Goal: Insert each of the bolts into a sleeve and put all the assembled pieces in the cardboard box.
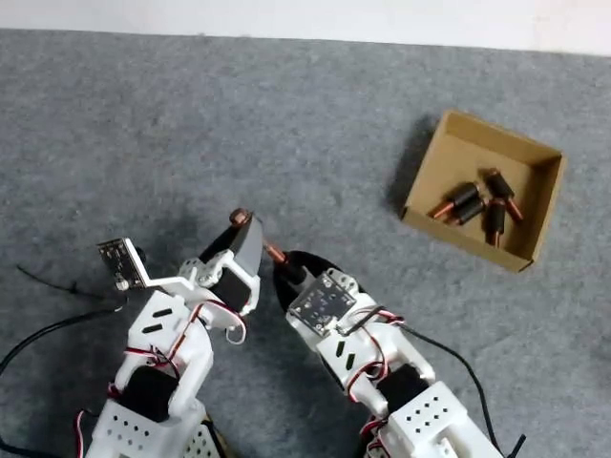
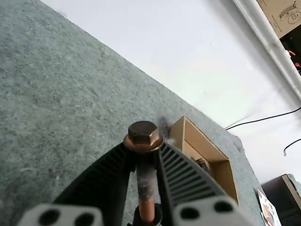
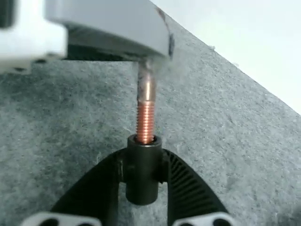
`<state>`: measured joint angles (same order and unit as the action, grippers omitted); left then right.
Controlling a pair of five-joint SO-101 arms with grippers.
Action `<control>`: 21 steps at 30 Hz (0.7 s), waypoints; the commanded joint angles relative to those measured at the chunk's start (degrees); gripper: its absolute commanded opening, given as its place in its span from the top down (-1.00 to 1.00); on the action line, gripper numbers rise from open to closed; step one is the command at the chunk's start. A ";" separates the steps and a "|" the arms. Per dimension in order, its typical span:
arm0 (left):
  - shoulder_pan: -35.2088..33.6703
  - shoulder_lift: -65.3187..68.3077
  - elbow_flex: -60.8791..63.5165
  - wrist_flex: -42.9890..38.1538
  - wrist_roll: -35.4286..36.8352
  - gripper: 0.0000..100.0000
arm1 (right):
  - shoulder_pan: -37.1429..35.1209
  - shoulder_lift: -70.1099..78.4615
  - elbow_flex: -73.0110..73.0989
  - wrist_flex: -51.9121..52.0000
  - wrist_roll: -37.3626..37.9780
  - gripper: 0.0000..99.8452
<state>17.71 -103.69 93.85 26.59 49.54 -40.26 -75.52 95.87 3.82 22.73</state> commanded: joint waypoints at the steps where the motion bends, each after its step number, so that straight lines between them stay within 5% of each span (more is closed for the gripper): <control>1: 1.36 -0.31 -1.89 0.26 -1.85 0.99 | 1.54 -0.75 5.85 -0.22 0.70 0.99; 16: 7.78 -0.22 1.80 0.26 -13.36 0.96 | 3.56 -0.75 5.85 -0.31 0.62 0.99; 21: 7.78 -0.13 3.30 0.18 -13.01 0.57 | 3.56 -0.75 5.93 -0.31 0.62 0.99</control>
<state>24.13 -103.60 95.69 26.68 36.70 -37.98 -75.52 95.87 3.82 22.64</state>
